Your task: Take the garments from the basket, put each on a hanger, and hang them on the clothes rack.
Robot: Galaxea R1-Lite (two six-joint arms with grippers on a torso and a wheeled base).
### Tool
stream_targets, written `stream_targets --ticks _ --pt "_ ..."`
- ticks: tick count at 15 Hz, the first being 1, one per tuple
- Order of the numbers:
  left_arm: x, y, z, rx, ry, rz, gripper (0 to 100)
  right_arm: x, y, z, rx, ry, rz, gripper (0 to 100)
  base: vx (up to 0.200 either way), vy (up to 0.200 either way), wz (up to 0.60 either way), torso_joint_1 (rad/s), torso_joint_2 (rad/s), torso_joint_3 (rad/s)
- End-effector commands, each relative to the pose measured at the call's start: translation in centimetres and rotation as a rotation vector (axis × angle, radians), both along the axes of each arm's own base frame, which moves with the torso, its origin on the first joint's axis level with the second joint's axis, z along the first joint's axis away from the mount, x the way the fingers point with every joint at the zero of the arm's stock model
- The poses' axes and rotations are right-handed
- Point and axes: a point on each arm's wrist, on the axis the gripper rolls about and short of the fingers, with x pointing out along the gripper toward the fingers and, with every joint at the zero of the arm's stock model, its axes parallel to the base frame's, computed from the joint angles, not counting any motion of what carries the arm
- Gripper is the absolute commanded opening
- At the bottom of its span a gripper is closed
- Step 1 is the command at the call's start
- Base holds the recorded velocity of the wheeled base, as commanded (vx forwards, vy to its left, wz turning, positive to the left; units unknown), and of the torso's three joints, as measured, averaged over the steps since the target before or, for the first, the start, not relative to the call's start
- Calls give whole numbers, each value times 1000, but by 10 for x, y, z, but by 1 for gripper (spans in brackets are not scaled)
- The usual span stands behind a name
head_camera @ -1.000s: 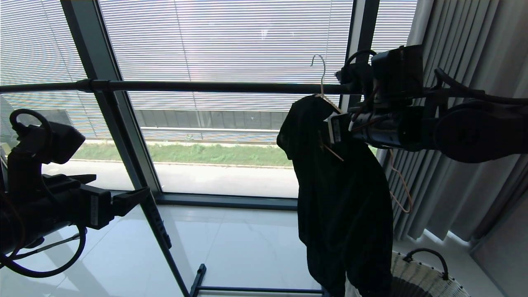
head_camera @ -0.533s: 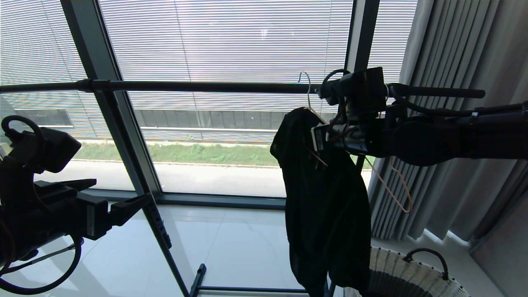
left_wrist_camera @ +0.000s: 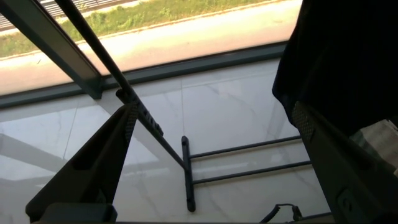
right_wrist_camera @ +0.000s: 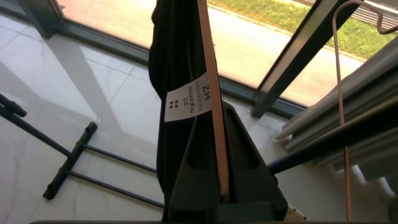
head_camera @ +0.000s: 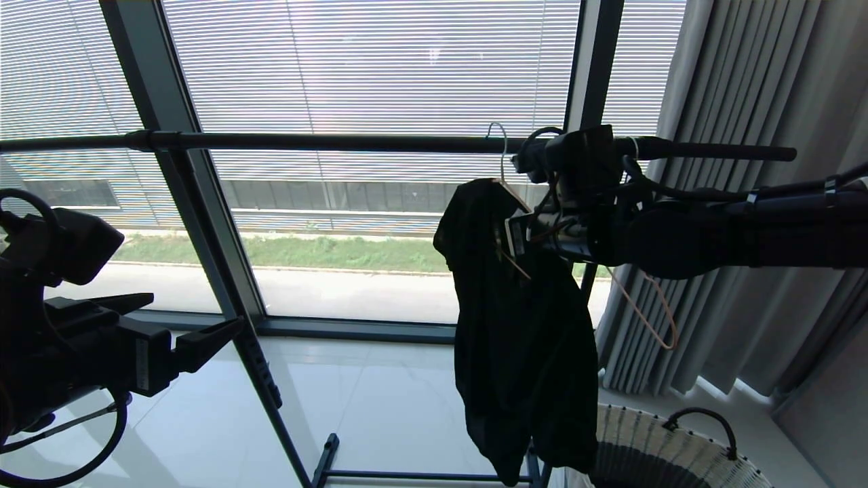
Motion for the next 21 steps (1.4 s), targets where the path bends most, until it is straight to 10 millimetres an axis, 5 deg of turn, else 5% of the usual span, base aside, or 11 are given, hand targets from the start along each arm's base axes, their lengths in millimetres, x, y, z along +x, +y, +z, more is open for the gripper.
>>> stream_targets --ticks 1,10,17,18,21 --pt "0 0 -1 0 2 -1 100 0 1 1 4 -4 1 0 0 0 0 0 0 0" --pt "-7 1 -4 0 3 -3 100 14 0 5 23 -27 -22 0 0 0 0 0 0 0" --pt "-9 1 -6 -1 8 -1 100 5 -4 11 18 2 -21 0 0 0 0 0 0 0" --pt "-9 1 -6 -1 8 -1 100 4 -4 11 37 16 -30 100 0 0 0 0 0 0" --pt "-10 1 -6 -3 7 0 100 -4 -6 24 74 -5 -30 100 0 0 0 0 0 0"
